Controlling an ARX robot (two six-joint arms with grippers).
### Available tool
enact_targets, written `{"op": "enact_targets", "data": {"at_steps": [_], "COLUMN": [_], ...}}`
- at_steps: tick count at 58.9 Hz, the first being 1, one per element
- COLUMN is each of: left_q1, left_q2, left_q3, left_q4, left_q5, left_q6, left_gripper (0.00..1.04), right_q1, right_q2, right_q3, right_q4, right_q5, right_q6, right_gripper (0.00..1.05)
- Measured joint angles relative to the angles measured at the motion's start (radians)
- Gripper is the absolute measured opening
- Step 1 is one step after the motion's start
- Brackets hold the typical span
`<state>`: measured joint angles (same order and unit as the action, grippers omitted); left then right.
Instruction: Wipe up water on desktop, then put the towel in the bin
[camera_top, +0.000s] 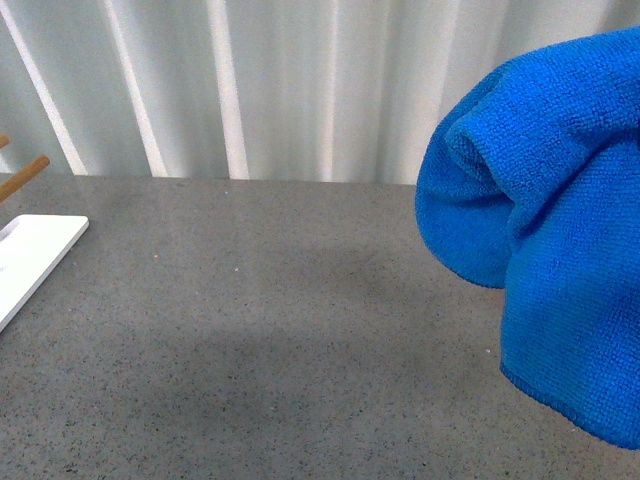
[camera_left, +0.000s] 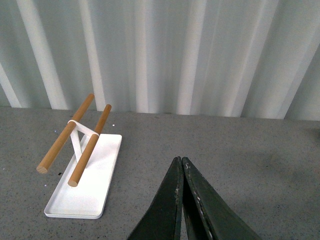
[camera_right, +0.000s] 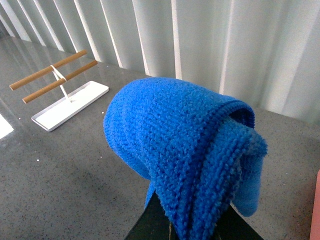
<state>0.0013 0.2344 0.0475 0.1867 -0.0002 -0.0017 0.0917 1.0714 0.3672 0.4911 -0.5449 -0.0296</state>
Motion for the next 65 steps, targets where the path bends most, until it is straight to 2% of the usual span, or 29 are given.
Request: {"op": "enact_targets", "data": {"at_steps": [14,19,46,55,58,65], "left_q1": [0.0,0.0,0.0,0.0,0.0,0.0], "left_q2": [-0.064,-0.201,-0.23,-0.23,-0.23,-0.23], "left_q3": [-0.023,-0.023,-0.023,-0.023,-0.023,-0.023], "left_q4": [-0.017,-0.176,-0.186,-0.186,-0.186,-0.186], "left_q5": [0.0,0.0,0.0,0.0,0.0,0.0], "left_q6": [0.0,0.0,0.0,-0.001,-0.001,-0.001], "left_gripper": [0.04,0.04,0.04,0.32,0.43,0.66], "right_q1": [0.001,0.001,0.018,0.042,0.057,0.087], "right_q2": [0.001,0.002,0.036,0.153,0.244,0.433], "right_q3": [0.001,0.001,0.01,0.088,0.15,0.292], "right_q4": [0.0,0.002,0.008,-0.032,-0.078,-0.168], "right_q5": [0.016,0.018,0.038,0.126,0.18,0.23], "right_q6": [0.0,0.0,0.005,0.031,0.036,0.044], "right_gripper": [0.04,0.04,0.04,0.04,0.04,0.04]}}
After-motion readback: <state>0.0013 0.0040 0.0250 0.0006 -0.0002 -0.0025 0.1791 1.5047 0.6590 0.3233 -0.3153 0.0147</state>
